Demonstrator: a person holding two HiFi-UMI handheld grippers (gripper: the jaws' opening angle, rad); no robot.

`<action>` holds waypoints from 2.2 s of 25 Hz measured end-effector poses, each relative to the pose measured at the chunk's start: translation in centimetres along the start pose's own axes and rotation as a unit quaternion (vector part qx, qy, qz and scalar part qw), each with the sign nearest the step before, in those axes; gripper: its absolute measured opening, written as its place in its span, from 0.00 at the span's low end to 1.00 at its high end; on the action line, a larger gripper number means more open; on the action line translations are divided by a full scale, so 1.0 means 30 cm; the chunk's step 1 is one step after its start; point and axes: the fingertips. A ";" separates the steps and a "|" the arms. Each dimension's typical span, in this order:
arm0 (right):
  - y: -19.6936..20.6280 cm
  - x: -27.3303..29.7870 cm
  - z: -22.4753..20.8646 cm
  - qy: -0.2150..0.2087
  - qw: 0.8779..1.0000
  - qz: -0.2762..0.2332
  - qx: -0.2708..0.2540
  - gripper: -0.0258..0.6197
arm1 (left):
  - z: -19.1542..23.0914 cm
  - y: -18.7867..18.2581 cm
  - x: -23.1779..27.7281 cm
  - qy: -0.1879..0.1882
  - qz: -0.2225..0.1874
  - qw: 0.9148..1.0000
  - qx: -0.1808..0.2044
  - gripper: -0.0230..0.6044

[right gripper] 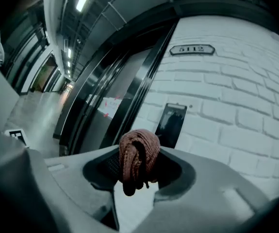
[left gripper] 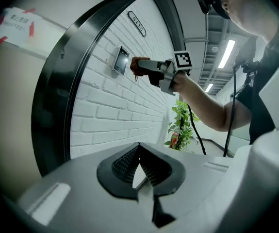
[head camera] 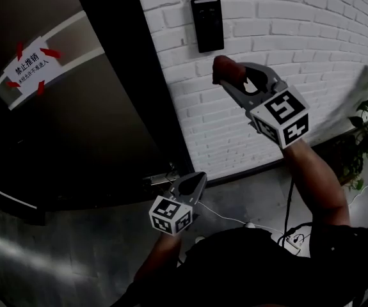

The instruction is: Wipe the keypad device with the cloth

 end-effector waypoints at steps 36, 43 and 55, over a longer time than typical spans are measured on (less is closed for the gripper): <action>-0.254 0.267 -0.275 0.114 0.989 -0.043 -0.079 0.27 | 0.051 0.032 -0.054 -0.071 0.001 0.997 -0.012 0.06; -0.197 0.265 -0.258 0.112 0.991 -0.034 -0.070 0.27 | 0.038 0.035 -0.053 -0.065 0.008 0.998 -0.017 0.06; -0.105 0.268 -0.215 0.101 0.993 -0.018 -0.059 0.27 | 0.027 0.029 -0.045 -0.060 0.008 0.998 -0.015 0.06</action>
Point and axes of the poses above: the fingertips, and each gripper's own axes: x forward along the fingers, z to its left, y out of its underside, and after that the axes turned 2 degrees about -y, right-handed
